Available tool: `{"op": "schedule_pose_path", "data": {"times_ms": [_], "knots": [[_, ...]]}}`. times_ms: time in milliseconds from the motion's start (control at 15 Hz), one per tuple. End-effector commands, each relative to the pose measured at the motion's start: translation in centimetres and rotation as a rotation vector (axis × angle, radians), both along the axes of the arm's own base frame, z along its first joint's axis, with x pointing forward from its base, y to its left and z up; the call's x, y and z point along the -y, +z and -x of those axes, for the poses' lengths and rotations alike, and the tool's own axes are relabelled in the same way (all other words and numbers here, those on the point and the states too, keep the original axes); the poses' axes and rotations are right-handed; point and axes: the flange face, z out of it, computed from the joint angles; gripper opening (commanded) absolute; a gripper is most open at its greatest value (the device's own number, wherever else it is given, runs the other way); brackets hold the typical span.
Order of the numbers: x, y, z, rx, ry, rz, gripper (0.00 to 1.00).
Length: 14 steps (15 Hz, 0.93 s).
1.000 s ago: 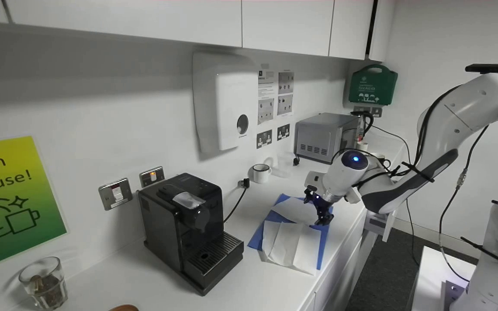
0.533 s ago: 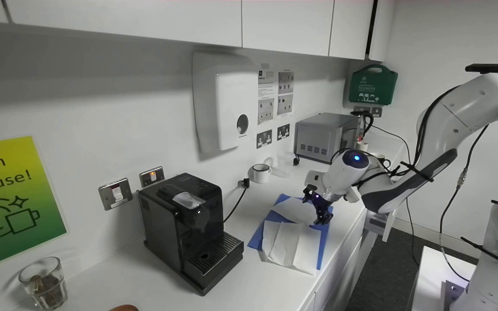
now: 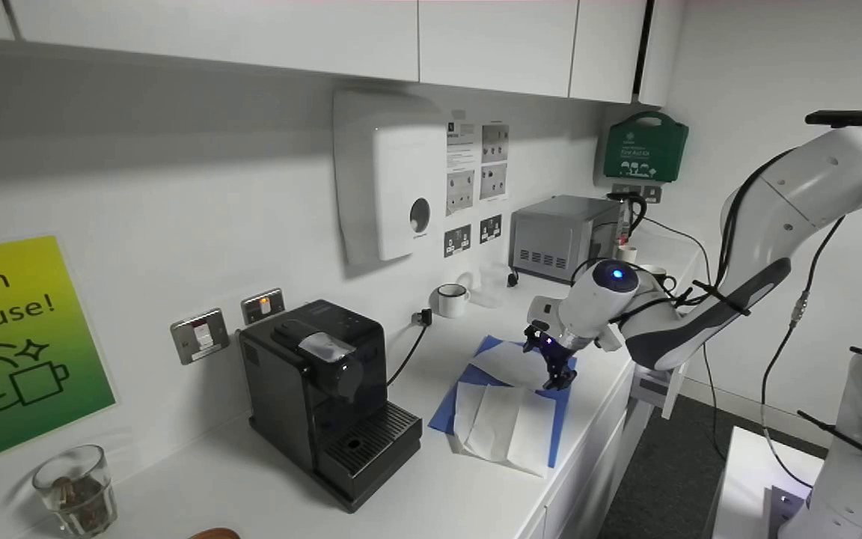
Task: Stack the paper towels to the left on the counter
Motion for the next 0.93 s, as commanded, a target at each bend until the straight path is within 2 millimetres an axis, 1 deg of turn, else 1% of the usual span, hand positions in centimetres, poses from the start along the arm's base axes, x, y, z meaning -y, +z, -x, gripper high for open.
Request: {"op": "schedule_pose_path", "data": {"times_ms": [0,267,600,867], "knots": [[0.4,0.3,0.1,0.001,0.048,-0.004,1.0],[0.3,0.1,-0.1,-0.008,0.05,-0.008,1.0],[0.0,-0.8,-0.5,-0.042,0.053,-0.013,1.0],[0.2,-1.2,-0.8,-0.052,0.061,-0.007,1.0]]}}
